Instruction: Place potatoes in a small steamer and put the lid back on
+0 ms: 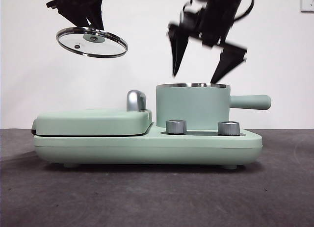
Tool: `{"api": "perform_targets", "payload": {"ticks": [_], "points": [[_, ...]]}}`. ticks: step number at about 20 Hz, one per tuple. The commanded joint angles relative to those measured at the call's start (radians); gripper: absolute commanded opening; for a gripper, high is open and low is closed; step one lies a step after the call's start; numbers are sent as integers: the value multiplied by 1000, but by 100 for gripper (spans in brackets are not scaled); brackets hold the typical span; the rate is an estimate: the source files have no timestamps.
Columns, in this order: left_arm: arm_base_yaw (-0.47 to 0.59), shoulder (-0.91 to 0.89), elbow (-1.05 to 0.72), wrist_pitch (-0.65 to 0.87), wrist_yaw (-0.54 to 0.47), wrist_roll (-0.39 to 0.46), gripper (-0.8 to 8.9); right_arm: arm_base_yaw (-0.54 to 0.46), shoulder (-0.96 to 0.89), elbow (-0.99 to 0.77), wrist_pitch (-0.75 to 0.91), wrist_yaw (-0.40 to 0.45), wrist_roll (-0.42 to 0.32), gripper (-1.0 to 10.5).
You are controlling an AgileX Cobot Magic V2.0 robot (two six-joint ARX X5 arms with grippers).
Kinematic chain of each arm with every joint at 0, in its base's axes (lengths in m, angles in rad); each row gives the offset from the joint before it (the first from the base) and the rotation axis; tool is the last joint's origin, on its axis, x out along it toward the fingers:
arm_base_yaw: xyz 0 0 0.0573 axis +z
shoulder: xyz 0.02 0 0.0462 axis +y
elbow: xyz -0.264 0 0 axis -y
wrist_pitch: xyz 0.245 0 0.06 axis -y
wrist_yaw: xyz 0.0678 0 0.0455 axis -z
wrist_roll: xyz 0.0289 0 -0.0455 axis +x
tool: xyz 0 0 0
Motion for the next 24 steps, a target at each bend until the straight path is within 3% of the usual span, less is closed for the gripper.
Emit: {"api": "perform_targets", "payload": {"ticks": [1,5,12,18,24], "points": [[-16,-9,37,20,7,-10,15,6,-71,34,-36,-2,-62,496],[-52,-9,37,20,10,-12,15,5,-223,31,-179,17,-144,488],[-172,-4,37,33,10,-12,15,6,-462,-13,-350,80,-158,486],[-309,27,37,63,41,7,14,6,-759,-259,-328,80,-158,486],[-392,76,37,123,66,45,15,5,-1120,-622,-122,80,-105,486]]}}
